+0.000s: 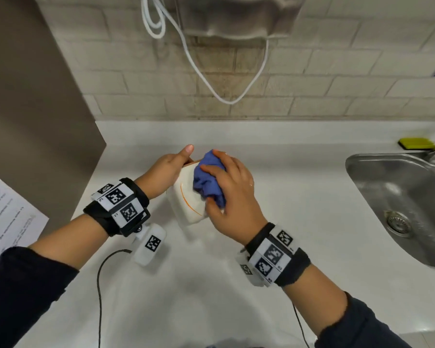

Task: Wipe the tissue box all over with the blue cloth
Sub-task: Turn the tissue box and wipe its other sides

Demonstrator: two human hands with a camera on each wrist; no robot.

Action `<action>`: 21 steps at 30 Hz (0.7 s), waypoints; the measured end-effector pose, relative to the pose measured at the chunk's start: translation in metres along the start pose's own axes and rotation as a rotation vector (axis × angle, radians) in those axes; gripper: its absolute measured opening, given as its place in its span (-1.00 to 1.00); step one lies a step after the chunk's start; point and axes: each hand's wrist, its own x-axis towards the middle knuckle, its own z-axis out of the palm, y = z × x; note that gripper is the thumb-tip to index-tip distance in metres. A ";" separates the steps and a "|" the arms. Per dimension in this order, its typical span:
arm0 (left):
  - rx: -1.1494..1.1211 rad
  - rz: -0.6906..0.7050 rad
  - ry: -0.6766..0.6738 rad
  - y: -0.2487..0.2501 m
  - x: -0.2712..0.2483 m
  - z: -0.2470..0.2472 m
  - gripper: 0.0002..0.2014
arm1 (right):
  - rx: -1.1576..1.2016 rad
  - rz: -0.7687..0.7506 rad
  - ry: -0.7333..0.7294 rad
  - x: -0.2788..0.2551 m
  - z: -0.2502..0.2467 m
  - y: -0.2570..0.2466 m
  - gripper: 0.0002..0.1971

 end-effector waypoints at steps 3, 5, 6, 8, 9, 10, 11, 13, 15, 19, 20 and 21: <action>0.001 -0.013 -0.018 0.000 0.000 0.000 -0.31 | 0.021 -0.088 -0.163 -0.006 -0.012 0.013 -0.34; 0.005 -0.005 -0.021 0.000 0.001 0.000 -0.33 | -0.025 -0.142 -0.223 -0.003 -0.018 0.019 -0.36; 0.006 -0.001 -0.030 0.000 0.002 -0.001 -0.36 | -0.055 -0.160 -0.233 0.000 -0.018 0.022 -0.40; 0.016 0.001 -0.033 0.001 0.004 -0.002 -0.40 | -0.085 -0.175 -0.213 0.005 -0.013 0.024 -0.47; 0.015 -0.003 -0.025 0.001 0.004 -0.003 -0.43 | -0.087 -0.176 -0.193 0.008 -0.008 0.022 -0.50; 0.008 -0.008 -0.024 0.002 0.004 -0.004 -0.46 | -0.085 -0.177 -0.176 0.011 -0.002 0.018 -0.52; -0.005 -0.010 -0.034 0.003 0.005 -0.004 -0.48 | -0.077 -0.179 -0.162 0.013 0.004 0.014 -0.55; -0.069 -0.019 -0.081 0.004 0.005 -0.006 -0.51 | -0.049 -0.199 -0.156 0.015 0.013 0.003 -0.58; -0.105 -0.032 -0.127 0.007 0.002 -0.007 -0.50 | -0.026 -0.232 -0.175 0.015 0.016 -0.003 -0.57; -0.085 -0.055 -0.206 0.010 0.002 -0.012 -0.35 | -0.075 -0.380 -0.265 0.014 0.018 -0.009 -0.56; -0.095 -0.058 -0.212 0.009 0.003 -0.014 -0.34 | -0.102 -0.445 -0.292 0.013 0.020 -0.011 -0.59; -0.094 -0.056 -0.210 0.009 0.004 -0.014 -0.37 | -0.134 -0.511 -0.320 0.012 0.021 -0.012 -0.64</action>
